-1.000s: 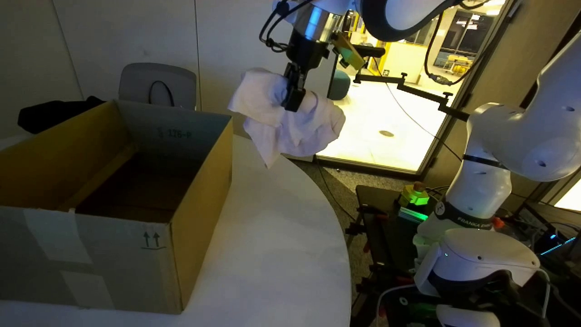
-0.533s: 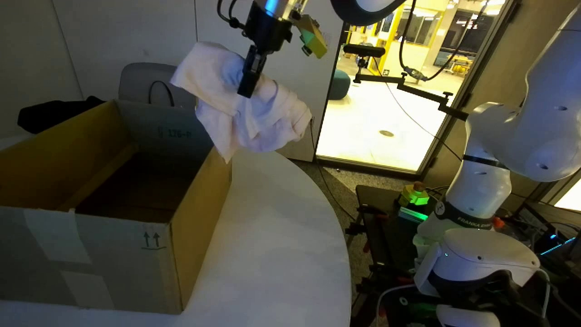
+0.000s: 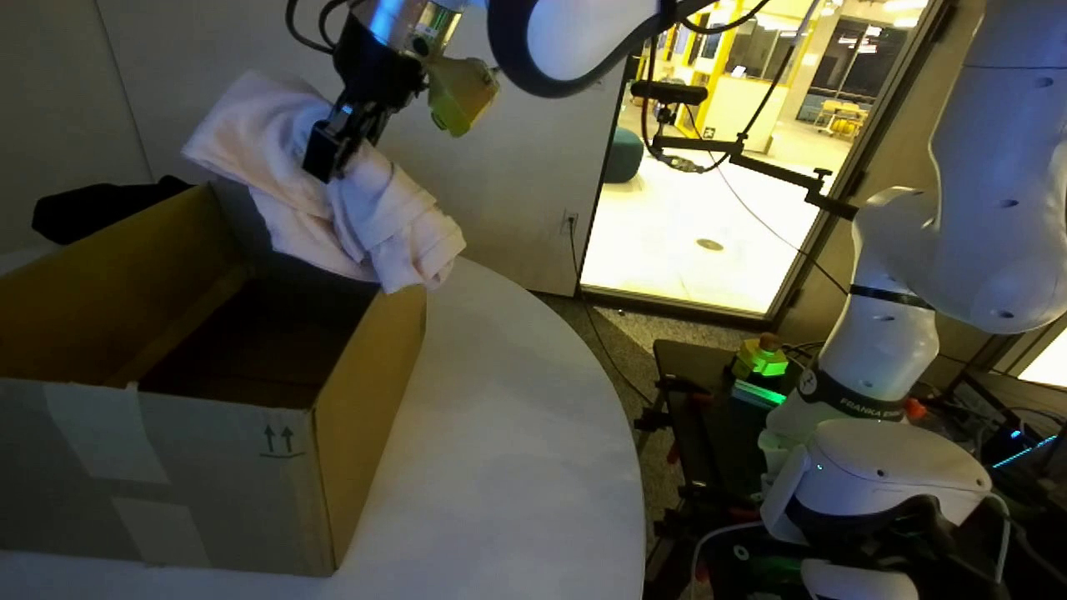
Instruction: Put the marker on the shirt, fold the shirt, and then put the folded shirt in the box
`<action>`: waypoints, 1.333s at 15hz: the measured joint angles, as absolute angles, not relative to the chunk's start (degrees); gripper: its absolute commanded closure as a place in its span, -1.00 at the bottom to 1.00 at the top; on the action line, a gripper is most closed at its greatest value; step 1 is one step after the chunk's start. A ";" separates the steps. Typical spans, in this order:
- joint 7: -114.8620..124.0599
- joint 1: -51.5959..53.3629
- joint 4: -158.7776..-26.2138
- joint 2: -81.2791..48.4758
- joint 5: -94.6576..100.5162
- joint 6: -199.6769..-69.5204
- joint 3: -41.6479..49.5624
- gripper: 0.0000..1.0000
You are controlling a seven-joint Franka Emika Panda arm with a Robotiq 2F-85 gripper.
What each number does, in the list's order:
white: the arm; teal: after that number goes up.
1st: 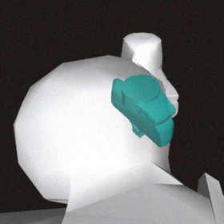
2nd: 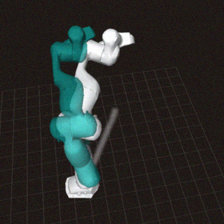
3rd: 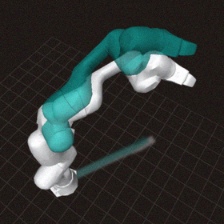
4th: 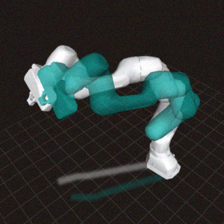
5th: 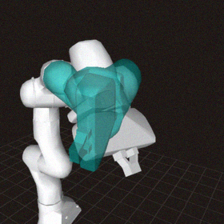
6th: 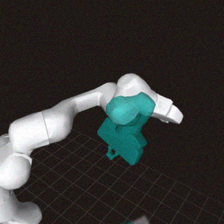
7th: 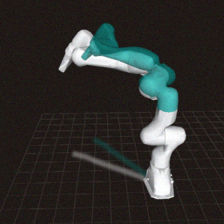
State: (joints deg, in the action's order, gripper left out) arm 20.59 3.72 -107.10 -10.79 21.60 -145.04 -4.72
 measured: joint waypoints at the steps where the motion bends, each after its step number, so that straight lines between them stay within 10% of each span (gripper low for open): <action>1: 23.22 4.61 -105.29 -12.91 22.31 -145.90 -4.08 0.98; 12: 35.90 15.45 -91.40 -31.53 24.07 -146.75 4.90 0.96; 14: 35.91 15.73 -90.18 -34.59 24.06 -146.72 6.28 0.41; 20: 32.18 15.14 -89.42 -39.17 23.98 -146.27 8.54 -0.24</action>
State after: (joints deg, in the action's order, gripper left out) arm 32.18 15.14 -89.42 -39.17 23.98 -146.27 8.54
